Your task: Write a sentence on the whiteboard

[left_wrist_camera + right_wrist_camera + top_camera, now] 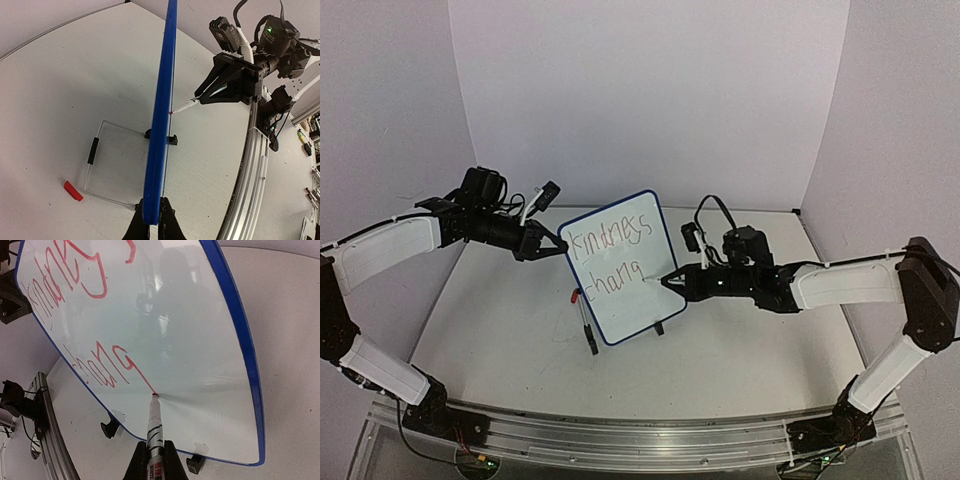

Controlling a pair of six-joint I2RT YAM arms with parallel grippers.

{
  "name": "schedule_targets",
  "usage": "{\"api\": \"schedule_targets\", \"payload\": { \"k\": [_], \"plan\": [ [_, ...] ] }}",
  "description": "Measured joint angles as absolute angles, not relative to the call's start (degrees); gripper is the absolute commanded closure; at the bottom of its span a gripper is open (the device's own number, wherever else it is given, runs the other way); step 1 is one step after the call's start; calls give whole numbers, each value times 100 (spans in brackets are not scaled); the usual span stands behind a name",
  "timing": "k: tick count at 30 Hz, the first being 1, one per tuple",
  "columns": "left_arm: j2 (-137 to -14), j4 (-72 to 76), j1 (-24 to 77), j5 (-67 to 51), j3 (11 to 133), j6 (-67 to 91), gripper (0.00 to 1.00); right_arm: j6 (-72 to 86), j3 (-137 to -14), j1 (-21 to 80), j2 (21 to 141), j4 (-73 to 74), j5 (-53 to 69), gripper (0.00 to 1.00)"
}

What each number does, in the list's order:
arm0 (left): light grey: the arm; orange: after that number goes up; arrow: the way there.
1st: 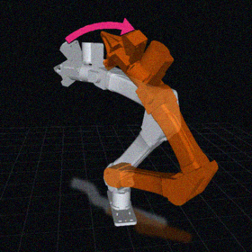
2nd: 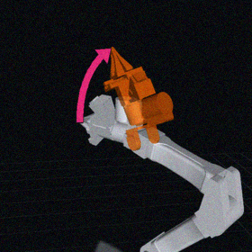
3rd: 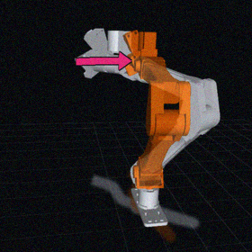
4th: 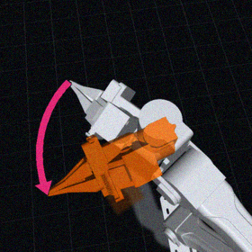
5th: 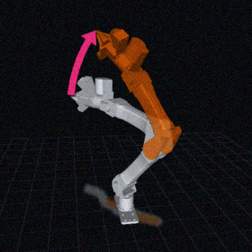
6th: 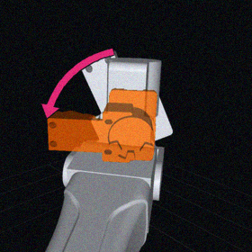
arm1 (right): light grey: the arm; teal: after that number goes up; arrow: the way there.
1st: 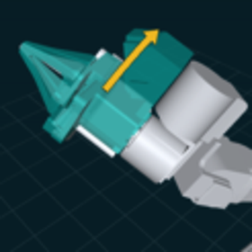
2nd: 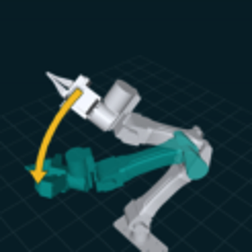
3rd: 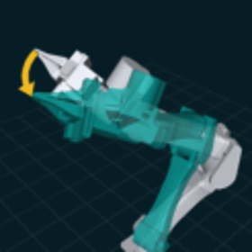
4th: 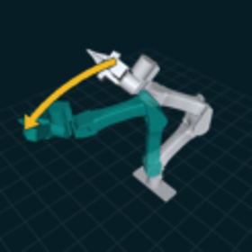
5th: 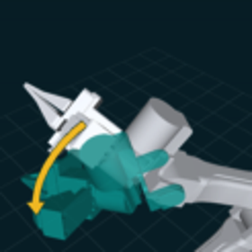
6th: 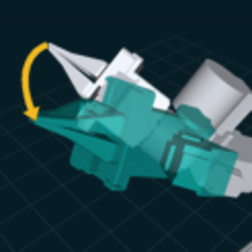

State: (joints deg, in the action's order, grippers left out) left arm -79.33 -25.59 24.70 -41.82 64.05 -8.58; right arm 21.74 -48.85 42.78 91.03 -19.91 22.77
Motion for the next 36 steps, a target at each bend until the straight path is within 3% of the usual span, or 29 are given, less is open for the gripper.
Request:
{"api": "schedule_targets", "payload": {
  "k": [18, 36],
  "plan": [
    [-7942, -2554, 2471, -4191, 6405, -858, 100, 2171, -5056, 4285, 8362, -2131, 2342, 100],
    [-7942, -2554, 2471, -4191, 6405, -858, 100, 2078, -5063, 4285, 8906, -1861, 2032, 100]
  ]
}}
